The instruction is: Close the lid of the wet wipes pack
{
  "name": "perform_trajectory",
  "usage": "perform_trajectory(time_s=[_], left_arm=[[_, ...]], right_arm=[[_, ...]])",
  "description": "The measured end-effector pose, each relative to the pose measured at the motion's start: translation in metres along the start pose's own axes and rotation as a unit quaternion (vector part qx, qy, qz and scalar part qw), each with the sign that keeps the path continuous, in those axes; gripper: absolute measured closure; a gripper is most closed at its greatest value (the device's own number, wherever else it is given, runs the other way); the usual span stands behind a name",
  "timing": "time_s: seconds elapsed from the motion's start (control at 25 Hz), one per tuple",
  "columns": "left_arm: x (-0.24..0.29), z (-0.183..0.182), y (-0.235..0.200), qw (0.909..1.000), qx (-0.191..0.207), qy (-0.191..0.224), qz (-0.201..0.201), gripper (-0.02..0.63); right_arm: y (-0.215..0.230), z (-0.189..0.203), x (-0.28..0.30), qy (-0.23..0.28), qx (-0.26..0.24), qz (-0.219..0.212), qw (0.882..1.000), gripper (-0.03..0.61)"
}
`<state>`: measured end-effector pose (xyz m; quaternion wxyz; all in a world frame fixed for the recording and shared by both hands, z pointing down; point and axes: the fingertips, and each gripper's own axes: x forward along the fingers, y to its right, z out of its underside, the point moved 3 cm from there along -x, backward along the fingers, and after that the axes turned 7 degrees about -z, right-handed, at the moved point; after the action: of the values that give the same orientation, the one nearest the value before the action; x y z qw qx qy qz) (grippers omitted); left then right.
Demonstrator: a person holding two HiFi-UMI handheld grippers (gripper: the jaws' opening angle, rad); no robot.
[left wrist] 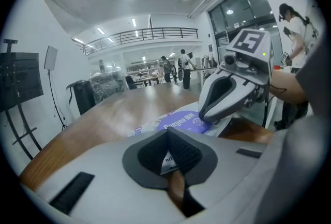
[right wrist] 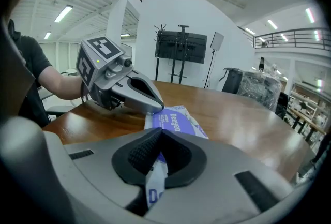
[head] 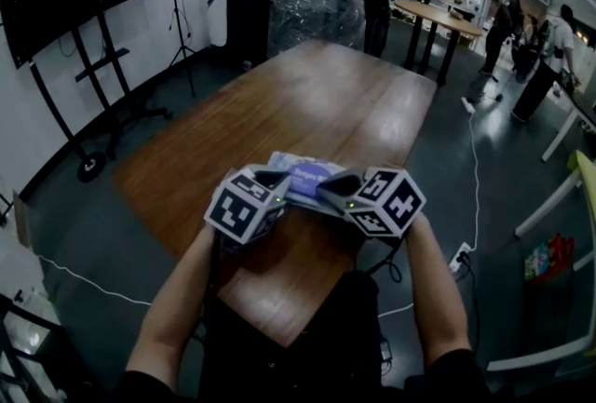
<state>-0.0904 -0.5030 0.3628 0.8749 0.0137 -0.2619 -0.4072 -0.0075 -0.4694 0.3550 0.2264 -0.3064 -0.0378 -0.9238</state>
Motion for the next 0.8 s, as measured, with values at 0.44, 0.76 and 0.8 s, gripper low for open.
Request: perform_trajectory(time_s=[0.44,0.76,0.8], left_arm=[[-0.041,-0.032,0.008,0.995,-0.035,0.087,-0.034,0.609],[-0.075,-0.04,0.024,0.9896,-0.042,0.128,-0.052,0.609],[-0.079,-0.04,0.026,0.989,-0.044,0.131,-0.054,0.609]], right_arm=[[-0.026,-0.037,-0.042,0.143,-0.009,0.09,0.986,0.568],[-0.057,-0.044,-0.061,0.225,0.002,0.149,0.963,0.569],[-0.061,-0.045,-0.063,0.238,0.01,0.15,0.96,0.569]])
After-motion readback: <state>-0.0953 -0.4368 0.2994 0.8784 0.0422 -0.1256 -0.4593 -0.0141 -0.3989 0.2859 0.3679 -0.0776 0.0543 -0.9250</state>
